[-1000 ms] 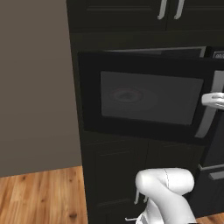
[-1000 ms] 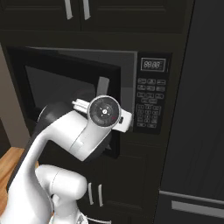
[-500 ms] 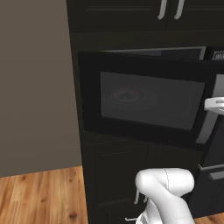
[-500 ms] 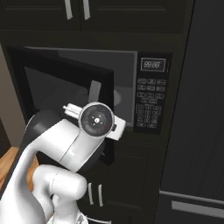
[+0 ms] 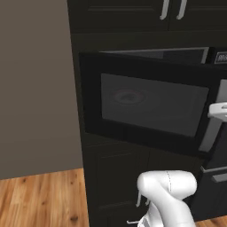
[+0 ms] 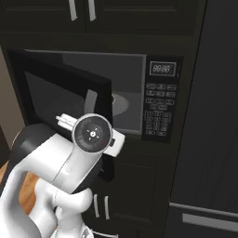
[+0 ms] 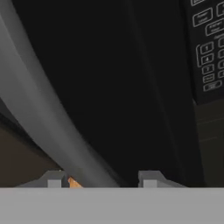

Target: Pick the corn from the counter and place it in the microwave. Then turn on the microwave.

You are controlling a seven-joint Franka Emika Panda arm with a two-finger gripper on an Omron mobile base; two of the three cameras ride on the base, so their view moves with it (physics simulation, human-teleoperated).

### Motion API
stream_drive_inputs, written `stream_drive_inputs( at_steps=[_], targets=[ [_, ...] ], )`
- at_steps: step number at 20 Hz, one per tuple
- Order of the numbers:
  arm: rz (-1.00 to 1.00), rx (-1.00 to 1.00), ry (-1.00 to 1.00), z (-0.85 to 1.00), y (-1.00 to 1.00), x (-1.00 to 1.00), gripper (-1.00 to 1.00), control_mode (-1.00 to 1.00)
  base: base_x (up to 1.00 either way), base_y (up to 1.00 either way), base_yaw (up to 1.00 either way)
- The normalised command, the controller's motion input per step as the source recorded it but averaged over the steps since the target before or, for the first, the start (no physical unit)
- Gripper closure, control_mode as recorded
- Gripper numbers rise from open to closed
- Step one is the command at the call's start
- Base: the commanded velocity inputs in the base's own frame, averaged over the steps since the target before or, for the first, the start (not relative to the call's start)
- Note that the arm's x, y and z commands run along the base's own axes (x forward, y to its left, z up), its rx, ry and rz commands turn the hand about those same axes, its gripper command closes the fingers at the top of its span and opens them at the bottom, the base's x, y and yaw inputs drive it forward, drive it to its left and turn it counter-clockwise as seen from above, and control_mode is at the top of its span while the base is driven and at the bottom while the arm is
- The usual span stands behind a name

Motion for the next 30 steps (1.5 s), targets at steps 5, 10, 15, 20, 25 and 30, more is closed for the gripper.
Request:
stream_drive_inputs(
  at_steps=[5, 10, 15, 20, 25, 30],
  targets=[
    [0.02, 0.1, 0.02, 0.06, 0.07, -0.41, 1.0, -1.0, 0.0, 0.0, 0.0],
    [0.0, 0.1, 0.01, 0.01, 0.03, -0.34, 1.0, -1.0, 0.0, 0.0, 0.0],
    [0.0, 0.07, 0.0, 0.0, -0.1, -0.31, 1.0, -1.0, 0.0, 0.0, 0.0],
    [0.0, 0.06, 0.0, 0.01, -0.05, -0.37, 1.0, -1.0, 0.0, 0.0, 0.0],
    [0.0, 0.05, 0.03, 0.05, 0.0, -0.35, 1.0, -1.0, 0.0, 0.0, 0.0],
    [0.0, 0.07, 0.07, 0.05, -0.02, -0.25, 1.0, -1.0, 0.0, 0.0, 0.0]
  ],
)
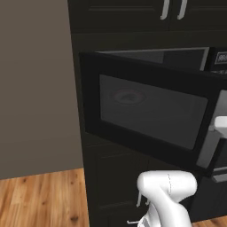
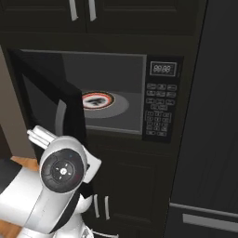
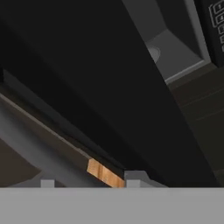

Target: Pick the corn from the counter and place it in the microwave. Then turn on the microwave.

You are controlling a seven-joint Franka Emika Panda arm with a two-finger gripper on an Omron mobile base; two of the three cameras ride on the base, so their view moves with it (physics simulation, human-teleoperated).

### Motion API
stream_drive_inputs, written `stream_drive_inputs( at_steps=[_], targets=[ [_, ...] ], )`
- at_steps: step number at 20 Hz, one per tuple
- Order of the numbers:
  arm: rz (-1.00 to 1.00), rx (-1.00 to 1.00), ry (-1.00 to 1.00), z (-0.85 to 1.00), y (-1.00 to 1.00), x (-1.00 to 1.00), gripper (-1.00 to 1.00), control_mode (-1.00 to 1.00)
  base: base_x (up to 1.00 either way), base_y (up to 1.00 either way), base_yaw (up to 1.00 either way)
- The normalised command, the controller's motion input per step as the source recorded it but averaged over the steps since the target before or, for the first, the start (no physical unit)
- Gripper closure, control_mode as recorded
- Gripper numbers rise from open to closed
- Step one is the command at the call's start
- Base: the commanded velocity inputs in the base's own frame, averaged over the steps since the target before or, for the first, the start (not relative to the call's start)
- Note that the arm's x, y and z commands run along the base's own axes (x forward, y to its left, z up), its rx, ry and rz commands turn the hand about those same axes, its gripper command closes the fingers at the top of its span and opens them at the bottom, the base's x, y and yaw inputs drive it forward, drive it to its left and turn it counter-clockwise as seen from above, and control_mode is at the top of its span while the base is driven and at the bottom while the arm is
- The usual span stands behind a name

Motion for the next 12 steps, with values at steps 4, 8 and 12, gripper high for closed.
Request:
stream_drive_inputs(
  at_steps=[4, 8, 12],
  targets=[
    [0.0, 0.09, 0.09, 0.06, -0.11, -0.17, 1.0, -1.0, 0.0, 0.0, 0.0],
    [0.0, 0.06, 0.12, 0.0, -0.2, -0.09, -1.0, -1.0, 0.0, 0.0, 0.0],
    [0.0, 0.09, 0.08, 0.0, -0.29, -0.21, -1.0, -1.0, 0.0, 0.0, 0.0]
  ],
)
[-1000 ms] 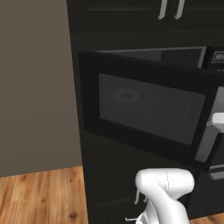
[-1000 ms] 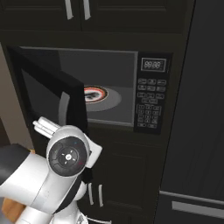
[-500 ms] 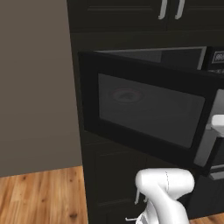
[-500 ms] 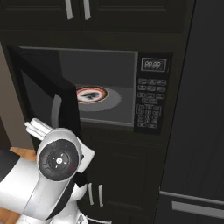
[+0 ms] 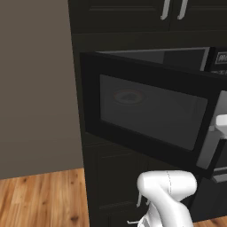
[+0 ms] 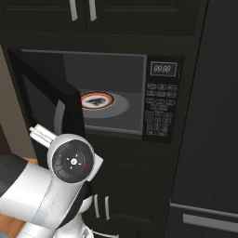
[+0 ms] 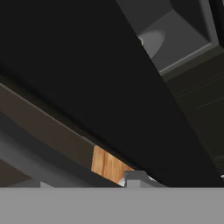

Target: Pick the corn from the counter and place it in the microwave. Then turn on the microwave.

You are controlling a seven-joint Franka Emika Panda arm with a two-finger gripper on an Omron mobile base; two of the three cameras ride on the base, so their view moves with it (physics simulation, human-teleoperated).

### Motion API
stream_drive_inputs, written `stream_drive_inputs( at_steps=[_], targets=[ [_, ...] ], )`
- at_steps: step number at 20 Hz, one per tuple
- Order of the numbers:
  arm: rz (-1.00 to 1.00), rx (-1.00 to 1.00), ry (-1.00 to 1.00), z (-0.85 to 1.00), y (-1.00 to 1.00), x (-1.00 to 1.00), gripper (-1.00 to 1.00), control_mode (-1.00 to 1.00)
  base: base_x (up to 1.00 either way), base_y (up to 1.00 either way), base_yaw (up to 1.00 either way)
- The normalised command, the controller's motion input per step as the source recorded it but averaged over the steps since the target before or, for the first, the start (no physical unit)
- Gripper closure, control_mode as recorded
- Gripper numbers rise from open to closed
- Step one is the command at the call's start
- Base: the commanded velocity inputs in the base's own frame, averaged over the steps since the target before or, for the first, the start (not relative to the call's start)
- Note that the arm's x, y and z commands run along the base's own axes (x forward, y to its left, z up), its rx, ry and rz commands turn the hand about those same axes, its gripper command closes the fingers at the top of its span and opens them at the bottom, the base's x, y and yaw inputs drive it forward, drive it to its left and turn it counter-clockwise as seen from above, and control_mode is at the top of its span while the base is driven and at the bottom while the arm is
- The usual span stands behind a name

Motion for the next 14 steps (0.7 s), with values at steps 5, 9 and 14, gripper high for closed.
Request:
stream_drive_inputs(
  at_steps=[5, 9, 14],
  targets=[
    [-0.05, 0.13, 0.0, 0.0, -0.28, -0.46, -1.0, -1.0, 0.0, 0.0, 0.0],
    [-0.13, 0.14, -0.01, 0.0, -0.21, -0.54, -1.0, -1.0, 0.0, 0.0, 0.0],
    [-0.22, 0.08, -0.01, 0.01, -0.31, -0.3, -1.0, -1.0, 0.0, 0.0, 0.0]
  ],
)
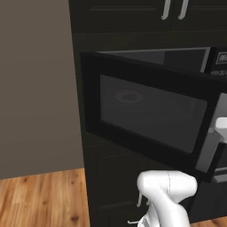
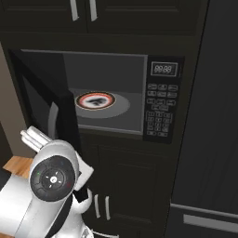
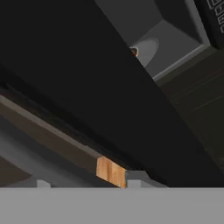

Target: Pick the corn from the counter and place it in the microwave. Then turn on the microwave.

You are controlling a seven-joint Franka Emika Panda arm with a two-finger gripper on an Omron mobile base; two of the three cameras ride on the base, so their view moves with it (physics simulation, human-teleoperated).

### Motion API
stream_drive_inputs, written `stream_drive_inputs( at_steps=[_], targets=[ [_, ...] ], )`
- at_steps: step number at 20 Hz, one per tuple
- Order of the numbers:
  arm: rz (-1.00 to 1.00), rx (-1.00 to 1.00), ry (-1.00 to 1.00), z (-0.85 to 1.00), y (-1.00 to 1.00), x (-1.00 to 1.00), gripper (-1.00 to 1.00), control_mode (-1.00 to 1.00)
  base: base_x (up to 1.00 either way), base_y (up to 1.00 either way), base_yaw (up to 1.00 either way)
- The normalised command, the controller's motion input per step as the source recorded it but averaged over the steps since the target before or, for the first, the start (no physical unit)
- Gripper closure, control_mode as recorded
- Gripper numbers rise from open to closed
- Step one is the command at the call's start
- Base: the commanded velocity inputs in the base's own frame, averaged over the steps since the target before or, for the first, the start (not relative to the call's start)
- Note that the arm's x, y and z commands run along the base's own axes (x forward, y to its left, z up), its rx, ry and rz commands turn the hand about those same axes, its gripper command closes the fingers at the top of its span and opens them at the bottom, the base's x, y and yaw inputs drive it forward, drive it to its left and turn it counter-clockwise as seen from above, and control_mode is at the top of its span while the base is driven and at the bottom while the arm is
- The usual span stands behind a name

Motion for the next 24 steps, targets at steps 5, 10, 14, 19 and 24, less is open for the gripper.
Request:
stream_drive_inputs(
  at_steps=[5, 10, 14, 19, 24],
  targets=[
    [-0.27, 0.08, 0.0, 0.05, -0.39, -0.19, -1.0, -1.0, 0.0, 0.0, 0.0],
    [-0.26, 0.08, 0.0, 0.05, -0.47, -0.23, -1.0, -1.0, 0.0, 0.0, 0.0],
    [-0.27, 0.1, 0.01, 0.0, -0.46, -0.29, -1.0, -1.0, 0.0, 0.0, 0.0],
    [-0.25, 0.13, 0.04, 0.08, -0.43, -0.29, -1.0, -1.0, 0.0, 0.0, 0.0],
    [-0.17, 0.14, 0.05, 0.04, -0.34, -0.15, -1.0, -1.0, 0.0, 0.0, 0.0]
  ],
)
